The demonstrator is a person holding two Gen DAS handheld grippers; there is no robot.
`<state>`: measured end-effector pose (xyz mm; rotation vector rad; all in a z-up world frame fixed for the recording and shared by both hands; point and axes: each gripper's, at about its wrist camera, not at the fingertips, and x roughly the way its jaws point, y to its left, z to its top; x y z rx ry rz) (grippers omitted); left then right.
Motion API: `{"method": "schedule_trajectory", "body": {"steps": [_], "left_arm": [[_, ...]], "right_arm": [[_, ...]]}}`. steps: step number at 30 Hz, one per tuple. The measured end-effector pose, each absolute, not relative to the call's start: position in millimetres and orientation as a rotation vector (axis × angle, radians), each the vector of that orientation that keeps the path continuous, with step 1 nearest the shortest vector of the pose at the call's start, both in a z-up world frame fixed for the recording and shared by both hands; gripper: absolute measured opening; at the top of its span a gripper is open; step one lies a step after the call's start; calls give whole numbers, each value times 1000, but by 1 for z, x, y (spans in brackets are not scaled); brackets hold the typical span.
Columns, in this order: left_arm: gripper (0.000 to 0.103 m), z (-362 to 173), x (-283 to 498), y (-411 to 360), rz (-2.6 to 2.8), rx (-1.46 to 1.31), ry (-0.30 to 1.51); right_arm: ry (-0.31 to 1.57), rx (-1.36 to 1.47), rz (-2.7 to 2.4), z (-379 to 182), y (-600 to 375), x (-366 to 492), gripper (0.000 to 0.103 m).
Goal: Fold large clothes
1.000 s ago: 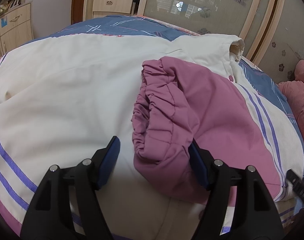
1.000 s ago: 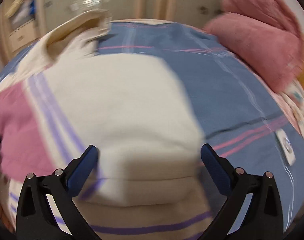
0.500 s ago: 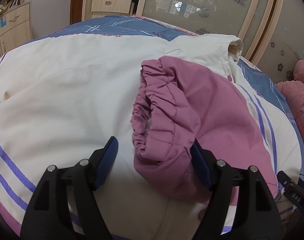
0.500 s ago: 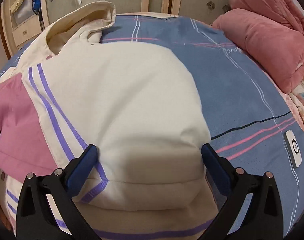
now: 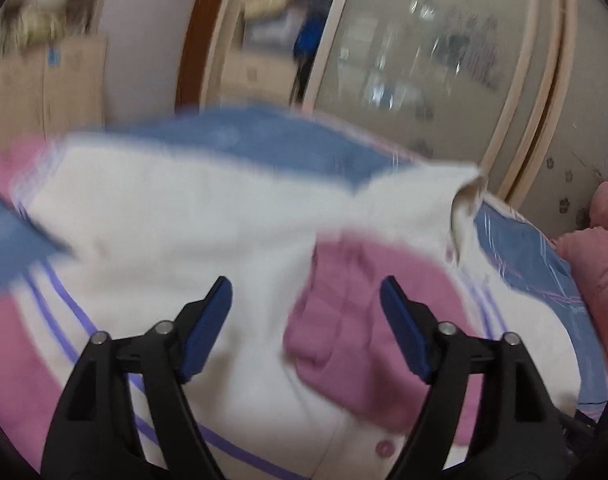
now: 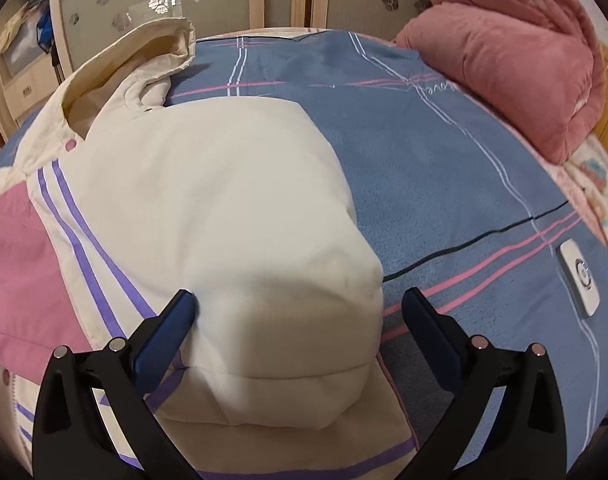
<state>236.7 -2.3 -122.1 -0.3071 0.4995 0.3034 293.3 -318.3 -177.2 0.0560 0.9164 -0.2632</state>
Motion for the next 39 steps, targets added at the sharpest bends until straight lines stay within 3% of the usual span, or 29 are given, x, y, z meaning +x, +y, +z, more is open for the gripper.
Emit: {"method": "schedule_trajectory", "body": {"steps": [4, 6, 7, 8, 11, 16, 31, 33, 34, 35, 39], "left_arm": [[89, -111, 257, -39, 142, -203, 585], [71, -118, 267, -58, 62, -176, 631], [51, -125, 273, -64, 48, -164, 673], [41, -135, 281, -68, 32, -166, 725], [39, -173, 301, -63, -14, -249, 856], [39, -186, 304, -61, -33, -247, 845], [44, -182, 294, -67, -19, -192, 812], [54, -170, 284, -68, 11, -188, 751], [78, -161, 276, -69, 32, -174, 697], [95, -147, 263, -71, 73, -135, 606], [97, -141, 266, -76, 86, -45, 619]], "right_arm": [[889, 64, -263, -172, -319, 290, 102], [817, 96, -249, -161, -321, 281, 102], [765, 113, -229, -153, -321, 275, 102], [716, 124, -212, -146, -321, 271, 102], [627, 121, -159, -135, -315, 264, 102], [871, 61, -182, -180, -308, 299, 102], [857, 165, -294, -176, -335, 293, 102], [829, 161, -311, -172, -337, 290, 102], [817, 159, -313, -169, -336, 289, 102], [792, 158, -305, -164, -335, 287, 102], [708, 103, -269, -149, -322, 278, 102]]}}
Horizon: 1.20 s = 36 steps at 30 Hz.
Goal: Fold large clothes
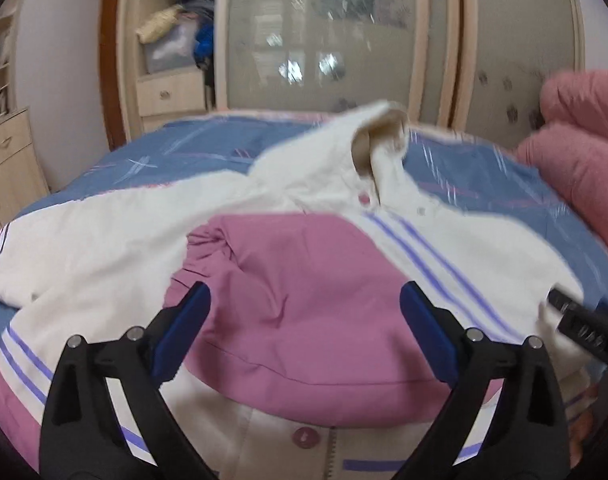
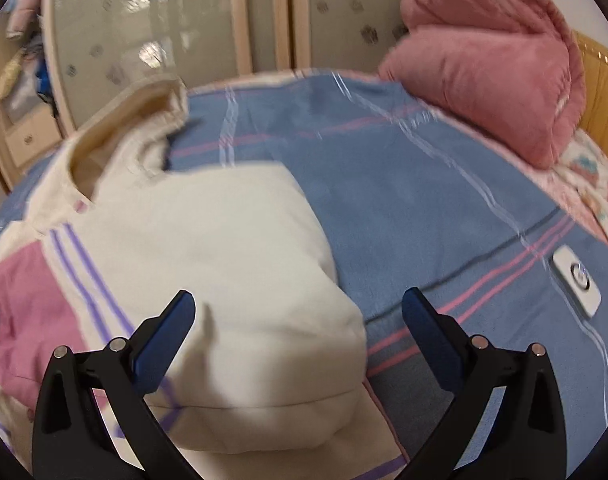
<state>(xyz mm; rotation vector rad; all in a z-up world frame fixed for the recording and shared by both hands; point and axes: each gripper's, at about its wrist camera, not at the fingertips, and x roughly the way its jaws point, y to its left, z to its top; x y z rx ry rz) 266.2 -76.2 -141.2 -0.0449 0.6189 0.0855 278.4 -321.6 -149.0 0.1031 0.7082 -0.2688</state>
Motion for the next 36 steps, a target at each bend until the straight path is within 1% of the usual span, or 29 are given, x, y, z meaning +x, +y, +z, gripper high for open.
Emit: {"method": "schedule_trajectory", "body": {"steps": [2, 5, 6, 8, 11, 22, 28, 31, 36], "left_arm": [[97, -154, 277, -69, 114, -54, 690], [98, -178, 292, -56, 127, -118, 810], [98, -181, 294, -54, 126, -122, 819], [101, -180, 295, -59, 132, -91, 814], [101, -181, 295, -63, 138, -66, 820], [101, -180, 294, -61, 134, -73, 816], [101, -180, 294, -61, 133, -74, 816], [101, -180, 294, -61, 134, -73, 816], [101, -180, 293, -61, 133, -73, 816]], "right_arm": [[740, 38, -248, -154, -310, 283, 102], [845, 1, -221, -175, -303, 297, 102], [856, 5, -219, -177, -304, 300, 102], [863, 34, -207, -178, -309, 301, 102], [876, 74, -194, -179, -314, 302, 102], [878, 64, -217, -179, -312, 300, 102], [879, 160, -252, -178, -336, 301, 102], [847, 179, -286, -172, -342, 296, 102], [642, 129, -309, -139, -333, 273, 102]]}}
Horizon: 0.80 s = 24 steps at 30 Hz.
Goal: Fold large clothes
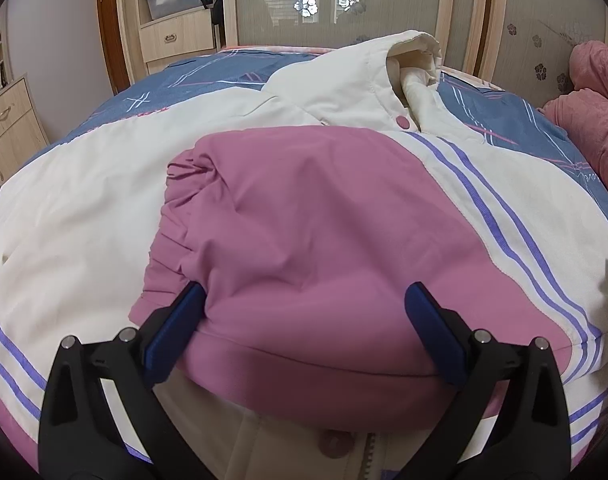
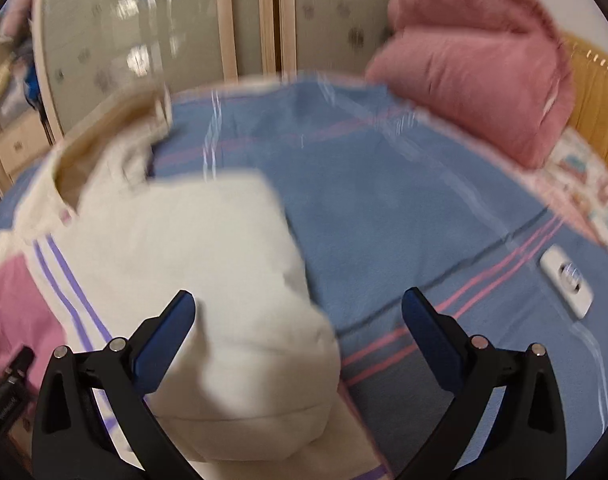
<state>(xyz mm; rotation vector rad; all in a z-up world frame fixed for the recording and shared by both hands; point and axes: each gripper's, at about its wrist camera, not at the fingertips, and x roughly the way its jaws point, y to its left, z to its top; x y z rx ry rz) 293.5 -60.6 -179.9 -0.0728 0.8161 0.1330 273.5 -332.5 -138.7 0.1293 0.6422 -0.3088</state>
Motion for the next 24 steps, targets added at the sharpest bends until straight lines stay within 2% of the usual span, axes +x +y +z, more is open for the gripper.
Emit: {"method": "schedule_trajectory", "body": {"steps": [2, 6, 8, 17, 21, 24], "left_arm": [[101, -180, 293, -61, 133, -73, 816], [101, -180, 293, -61, 133, -72, 816], [101, -181, 294, -61, 131, -72, 815], [101, -179, 294, -62, 140, -61, 808], [101, -179, 293, -62, 141, -60, 807], [101, -180, 293, -62, 140, -61, 807]], "right_arm": [[628, 107, -267, -135, -325, 272, 102], [818, 46, -250, -168, -315, 295, 102], [875, 102, -231, -179, -325, 303, 102], [811, 96, -325, -165, -335, 291, 102], [714, 98, -248, -146, -326, 282, 102], [762, 97, -178, -152, -318, 287, 102]]}}
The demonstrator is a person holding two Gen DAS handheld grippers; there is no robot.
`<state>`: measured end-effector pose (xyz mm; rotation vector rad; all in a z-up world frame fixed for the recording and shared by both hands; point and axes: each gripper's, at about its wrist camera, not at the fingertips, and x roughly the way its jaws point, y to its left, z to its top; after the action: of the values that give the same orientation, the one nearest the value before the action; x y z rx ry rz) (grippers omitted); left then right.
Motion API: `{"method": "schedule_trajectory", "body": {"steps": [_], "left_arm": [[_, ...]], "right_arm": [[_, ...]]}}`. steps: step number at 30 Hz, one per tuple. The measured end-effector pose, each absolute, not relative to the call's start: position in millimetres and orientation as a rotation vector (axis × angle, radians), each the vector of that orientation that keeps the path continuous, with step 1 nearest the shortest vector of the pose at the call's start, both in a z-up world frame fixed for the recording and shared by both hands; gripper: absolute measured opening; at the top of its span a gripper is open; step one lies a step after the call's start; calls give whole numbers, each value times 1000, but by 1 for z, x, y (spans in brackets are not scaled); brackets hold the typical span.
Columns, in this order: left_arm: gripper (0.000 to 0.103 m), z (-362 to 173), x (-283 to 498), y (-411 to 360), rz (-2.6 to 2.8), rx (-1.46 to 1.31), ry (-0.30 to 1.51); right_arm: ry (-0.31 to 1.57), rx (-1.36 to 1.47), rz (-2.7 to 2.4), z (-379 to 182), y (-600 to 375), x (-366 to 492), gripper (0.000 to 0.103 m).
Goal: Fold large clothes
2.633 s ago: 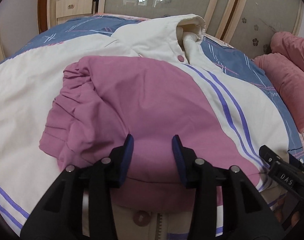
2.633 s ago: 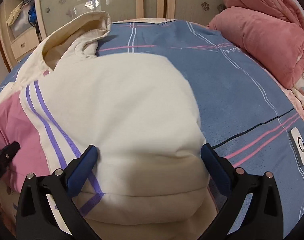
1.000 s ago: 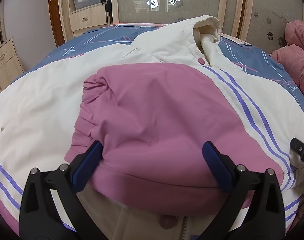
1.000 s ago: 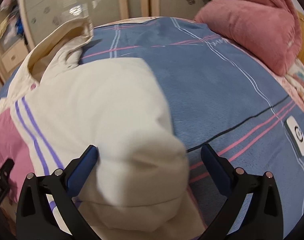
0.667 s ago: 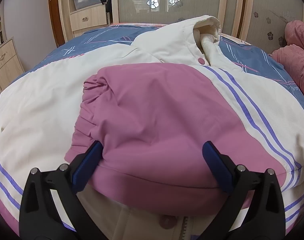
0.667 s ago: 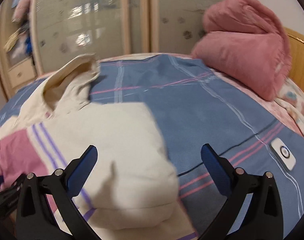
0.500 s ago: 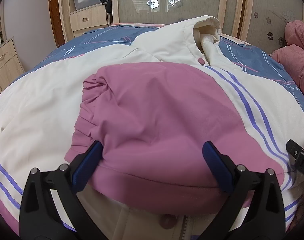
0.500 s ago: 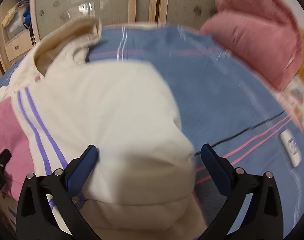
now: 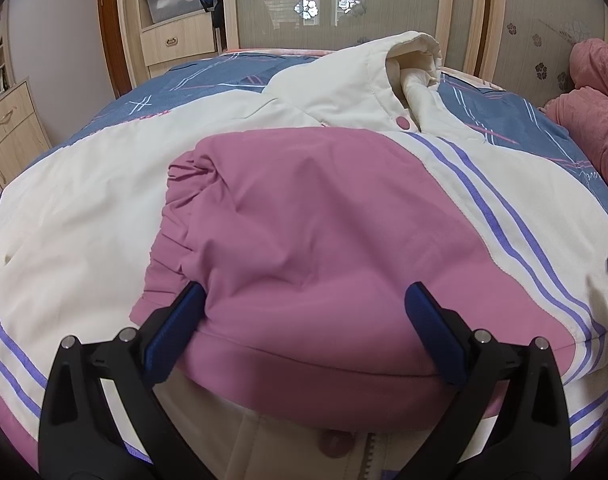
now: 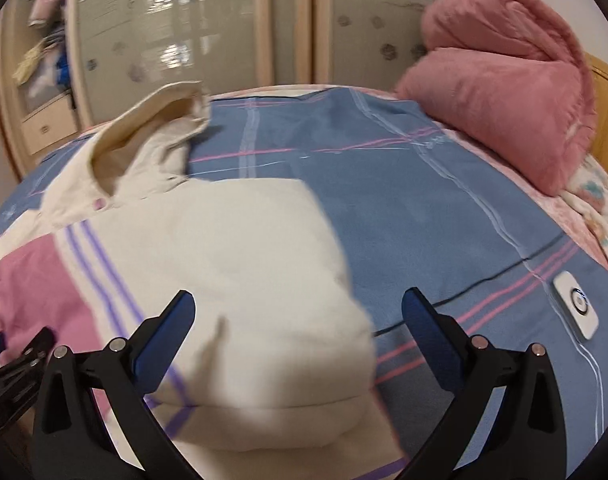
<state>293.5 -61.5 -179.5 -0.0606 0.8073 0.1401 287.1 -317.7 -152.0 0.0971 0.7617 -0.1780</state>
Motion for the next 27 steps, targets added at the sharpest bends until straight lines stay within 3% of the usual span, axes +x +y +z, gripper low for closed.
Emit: {"method": "schedule_trajectory", "body": {"steps": [3, 27], "left_arm": [[101, -179, 294, -61, 139, -60, 806], [101, -180, 294, -62, 140, -57, 806]], "right_arm": [[910, 70, -158, -180, -312, 304, 102], [905, 52, -166, -180, -307, 302, 102]]}}
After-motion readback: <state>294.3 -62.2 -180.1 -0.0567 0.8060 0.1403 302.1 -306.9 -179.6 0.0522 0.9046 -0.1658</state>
